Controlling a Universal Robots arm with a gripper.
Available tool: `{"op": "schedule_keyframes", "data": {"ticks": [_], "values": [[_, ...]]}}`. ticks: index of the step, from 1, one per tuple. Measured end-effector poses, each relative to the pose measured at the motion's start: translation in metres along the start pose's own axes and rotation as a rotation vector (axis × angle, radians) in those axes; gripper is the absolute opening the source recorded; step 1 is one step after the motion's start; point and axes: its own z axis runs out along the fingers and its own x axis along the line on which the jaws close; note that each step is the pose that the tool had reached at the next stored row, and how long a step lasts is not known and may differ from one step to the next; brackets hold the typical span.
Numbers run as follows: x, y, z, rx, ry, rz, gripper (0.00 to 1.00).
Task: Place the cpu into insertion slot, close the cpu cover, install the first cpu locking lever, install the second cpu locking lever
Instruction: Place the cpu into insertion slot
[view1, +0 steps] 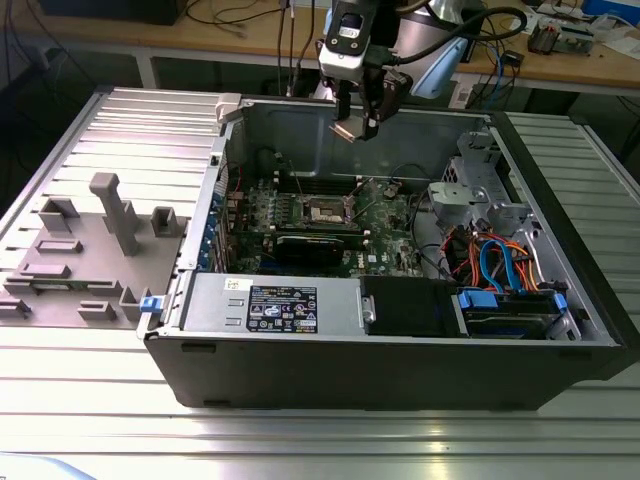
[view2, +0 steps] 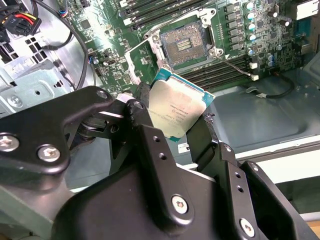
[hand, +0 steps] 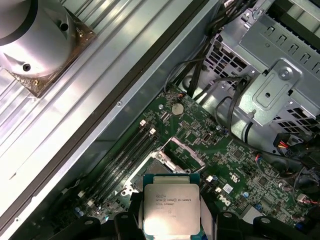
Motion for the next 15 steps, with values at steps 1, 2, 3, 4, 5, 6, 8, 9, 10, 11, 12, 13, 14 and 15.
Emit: {"op": "schedule_keyframes", "data": {"ticks": [1, 2, 3, 4, 5, 6, 8, 9, 10, 11, 12, 13, 14, 15], "values": [[0.0, 0.0, 0.0, 0.0, 0.0, 0.0, 0.54], [0.0, 0.0, 0.0, 0.0, 0.0, 0.0, 0.54], [0.0, 0.0, 0.0, 0.0, -0.0001, 0.0, 0.54], [0.0, 0.0, 0.0, 0.0, -0.0001, 0.0, 0.54], [0.0, 0.0, 0.0, 0.0, 0.0, 0.0, 0.54], [0.0, 0.0, 0.0, 0.0, -0.0001, 0.001, 0.54], [0.0, 0.0, 0.0, 0.0, -0.0001, 0.001, 0.54], [0.0, 0.0, 0.0001, 0.0, -0.0034, 0.033, 0.54], [0.0, 0.0, 0.0, 0.0005, -0.0069, 0.063, 0.54], [0.0001, 0.0001, 0.0001, 0.0003, -0.0101, 0.098, 0.54], [0.0, 0.0002, 0.0001, 0.0003, -0.0103, 0.1, 0.54], [0.0, 0.0002, 0.0001, 0.0003, -0.0103, 0.101, 0.54], [0.0, 0.0002, 0.0001, 0.0003, -0.0103, 0.101, 0.54], [0.0, 0.0002, 0.0001, 0.0003, -0.0104, 0.102, 0.54]]}}
